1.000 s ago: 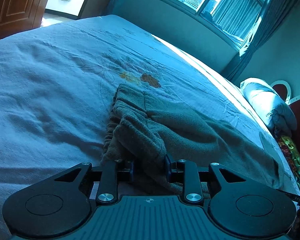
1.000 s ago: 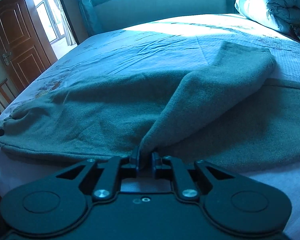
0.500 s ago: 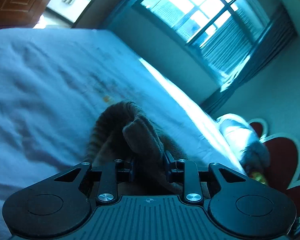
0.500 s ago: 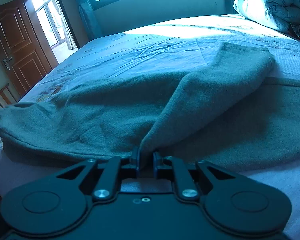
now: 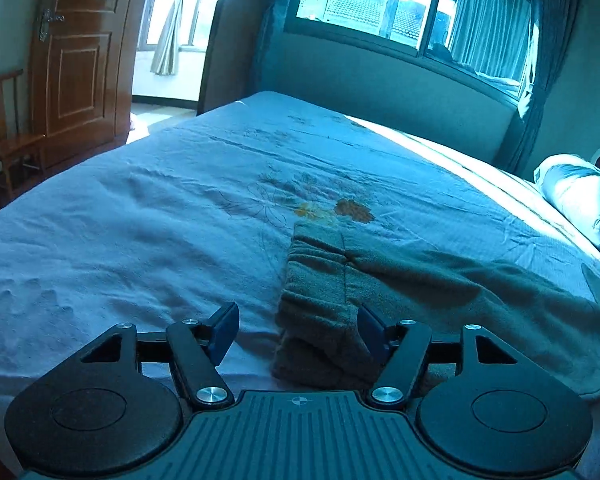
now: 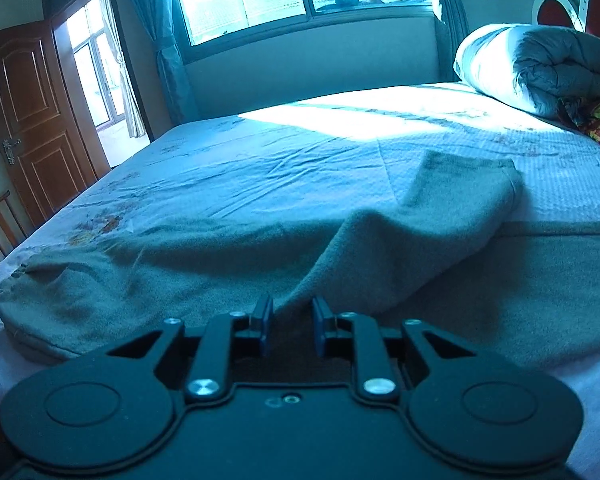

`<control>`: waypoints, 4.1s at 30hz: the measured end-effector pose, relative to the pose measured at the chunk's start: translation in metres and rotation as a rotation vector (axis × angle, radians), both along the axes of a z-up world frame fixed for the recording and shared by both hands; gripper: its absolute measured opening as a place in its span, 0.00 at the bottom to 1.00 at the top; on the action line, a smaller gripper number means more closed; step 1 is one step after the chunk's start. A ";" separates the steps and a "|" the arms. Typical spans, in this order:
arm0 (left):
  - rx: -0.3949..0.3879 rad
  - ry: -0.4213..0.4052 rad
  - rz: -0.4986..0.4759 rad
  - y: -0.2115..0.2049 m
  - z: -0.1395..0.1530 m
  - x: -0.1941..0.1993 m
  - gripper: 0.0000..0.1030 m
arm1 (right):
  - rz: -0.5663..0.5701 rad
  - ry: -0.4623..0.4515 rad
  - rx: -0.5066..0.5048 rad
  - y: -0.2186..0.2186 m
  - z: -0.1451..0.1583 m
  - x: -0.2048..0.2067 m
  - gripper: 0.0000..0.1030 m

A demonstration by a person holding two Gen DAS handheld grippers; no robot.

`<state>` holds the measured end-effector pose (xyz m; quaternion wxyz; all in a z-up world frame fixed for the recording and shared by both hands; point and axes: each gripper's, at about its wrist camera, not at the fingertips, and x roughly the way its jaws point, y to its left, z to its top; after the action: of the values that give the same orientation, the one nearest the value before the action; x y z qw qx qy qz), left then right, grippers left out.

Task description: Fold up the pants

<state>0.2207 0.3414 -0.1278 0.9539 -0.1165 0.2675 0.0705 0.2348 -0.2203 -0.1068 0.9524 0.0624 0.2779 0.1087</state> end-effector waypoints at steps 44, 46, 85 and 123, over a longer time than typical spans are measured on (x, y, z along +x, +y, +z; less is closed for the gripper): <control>0.274 0.170 -0.199 -0.283 -0.038 0.051 1.00 | -0.096 0.007 -0.197 -0.016 -0.004 0.046 0.18; 0.275 0.158 -0.186 -0.281 -0.039 0.051 1.00 | -0.109 0.012 -0.211 -0.015 -0.006 0.060 0.19; 0.221 0.201 -0.185 -0.303 -0.038 0.066 1.00 | -0.132 0.061 -0.436 -0.034 -0.011 0.102 0.00; 0.233 0.166 0.006 -0.298 -0.032 0.064 1.00 | -0.210 -0.082 -0.233 -0.119 -0.001 0.048 0.29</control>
<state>0.2850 0.0430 -0.1598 0.9353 0.0005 0.3351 0.1135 0.2829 -0.3393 -0.1081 0.9698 -0.0245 0.2418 -0.0220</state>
